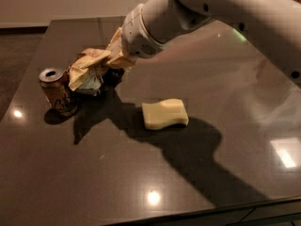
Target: Move brown chip bag near orange can
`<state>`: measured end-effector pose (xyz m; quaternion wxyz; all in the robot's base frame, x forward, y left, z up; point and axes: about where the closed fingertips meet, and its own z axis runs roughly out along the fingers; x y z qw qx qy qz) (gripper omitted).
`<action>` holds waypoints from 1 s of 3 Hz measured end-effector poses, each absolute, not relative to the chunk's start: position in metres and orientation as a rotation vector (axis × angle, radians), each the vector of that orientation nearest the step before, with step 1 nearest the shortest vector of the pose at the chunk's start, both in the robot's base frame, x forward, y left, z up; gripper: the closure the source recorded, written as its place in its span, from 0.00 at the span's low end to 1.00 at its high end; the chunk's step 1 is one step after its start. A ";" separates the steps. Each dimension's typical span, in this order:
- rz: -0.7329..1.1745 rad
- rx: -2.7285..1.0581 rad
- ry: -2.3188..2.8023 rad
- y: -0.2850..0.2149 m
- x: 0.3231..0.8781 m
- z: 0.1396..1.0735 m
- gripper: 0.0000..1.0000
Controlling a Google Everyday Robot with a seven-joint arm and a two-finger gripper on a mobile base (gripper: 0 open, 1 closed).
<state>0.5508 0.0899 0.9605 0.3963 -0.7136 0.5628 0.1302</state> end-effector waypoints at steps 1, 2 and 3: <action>0.356 -1.848 1.388 0.104 0.537 0.960 0.59; 0.353 -1.849 1.387 0.104 0.536 0.961 0.35; 0.351 -1.852 1.383 0.106 0.535 0.962 0.12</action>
Offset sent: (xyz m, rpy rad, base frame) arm -0.0121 0.0118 -0.0002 -0.0029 0.0031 0.0418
